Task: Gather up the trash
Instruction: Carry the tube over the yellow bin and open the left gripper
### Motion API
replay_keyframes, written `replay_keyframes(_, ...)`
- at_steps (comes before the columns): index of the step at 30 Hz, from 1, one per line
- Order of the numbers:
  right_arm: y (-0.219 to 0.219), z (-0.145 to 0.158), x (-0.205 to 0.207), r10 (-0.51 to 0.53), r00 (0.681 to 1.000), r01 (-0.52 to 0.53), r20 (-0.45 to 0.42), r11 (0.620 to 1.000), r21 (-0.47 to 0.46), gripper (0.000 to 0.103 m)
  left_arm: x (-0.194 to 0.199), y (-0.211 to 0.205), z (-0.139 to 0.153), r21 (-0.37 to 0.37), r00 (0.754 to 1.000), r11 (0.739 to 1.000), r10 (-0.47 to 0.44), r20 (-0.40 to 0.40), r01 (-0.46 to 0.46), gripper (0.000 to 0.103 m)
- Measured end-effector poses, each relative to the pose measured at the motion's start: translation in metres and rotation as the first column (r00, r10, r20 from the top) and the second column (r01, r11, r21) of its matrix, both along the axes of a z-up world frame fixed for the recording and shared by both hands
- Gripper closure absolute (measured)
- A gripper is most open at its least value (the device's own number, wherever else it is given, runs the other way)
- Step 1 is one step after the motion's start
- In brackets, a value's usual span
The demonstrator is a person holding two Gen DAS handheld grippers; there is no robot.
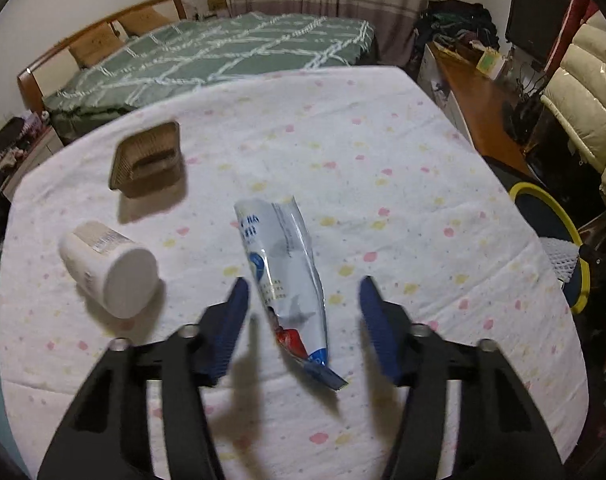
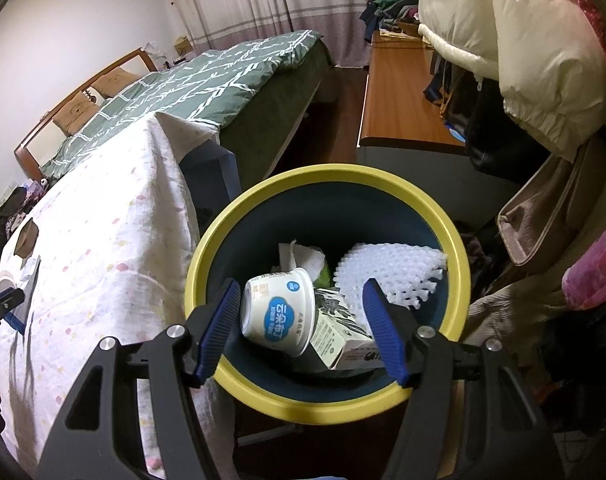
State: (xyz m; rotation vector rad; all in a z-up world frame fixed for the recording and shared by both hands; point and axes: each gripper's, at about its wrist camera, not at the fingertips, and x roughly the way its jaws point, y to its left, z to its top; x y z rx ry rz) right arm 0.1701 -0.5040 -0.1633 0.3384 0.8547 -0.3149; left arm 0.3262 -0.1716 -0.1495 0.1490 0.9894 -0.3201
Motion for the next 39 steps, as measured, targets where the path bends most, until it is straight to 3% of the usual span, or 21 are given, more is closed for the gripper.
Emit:
replay_keyframes(1, 0.000, 0.000, -0.001, -0.001, 1.000, 0.001, 0.000, 1.000, 0.000, 0.042, 0.001, -0.001, -0.002, 0.005, 1.000, 1.000, -0.002, -0.006, 0.002, 0.068)
replay_keyframes(5, -0.004, -0.001, -0.003, -0.010, 1.000, 0.010, 0.001, 1.000, 0.002, 0.042, 0.001, -0.002, -0.004, 0.002, 1.000, 1.000, -0.016, 0.006, 0.016, 0.076)
replay_keyframes(12, -0.005, 0.001, -0.009, -0.010, 1.000, 0.010, 0.011, 1.000, 0.008, 0.042, -0.014, -0.017, 0.012, -0.009, 0.996, 0.997, -0.078, 0.047, 0.079, 0.077)
replay_keyframes(19, -0.003, 0.014, -0.031, -0.013, 0.999, 0.013, 0.046, 1.000, 0.009, 0.042, -0.038, -0.066, 0.040, -0.043, 0.973, 0.975, -0.214, 0.085, 0.218, 0.077)
replay_keyframes(25, -0.004, 0.032, -0.061, -0.035, 0.996, 0.038, 0.083, 0.999, -0.027, 0.042, -0.056, -0.138, 0.056, -0.066, 0.925, 0.925, -0.368, 0.098, 0.375, 0.077)
replay_keyframes(30, -0.009, 0.043, -0.087, -0.065, 0.993, 0.071, 0.102, 0.996, -0.054, 0.042, -0.068, -0.209, 0.059, -0.071, 0.867, 0.866, -0.488, 0.101, 0.496, 0.077)
replay_keyframes(35, -0.017, 0.041, -0.113, -0.104, 0.989, 0.110, 0.102, 0.993, -0.053, 0.041, -0.068, -0.269, 0.040, -0.097, 0.819, 0.813, -0.572, 0.048, 0.574, 0.077)
replay_keyframes(39, -0.024, 0.035, -0.128, -0.135, 0.986, 0.139, 0.095, 0.990, -0.037, 0.041, -0.063, -0.308, 0.021, -0.085, 0.802, 0.799, -0.597, 0.008, 0.595, 0.077)
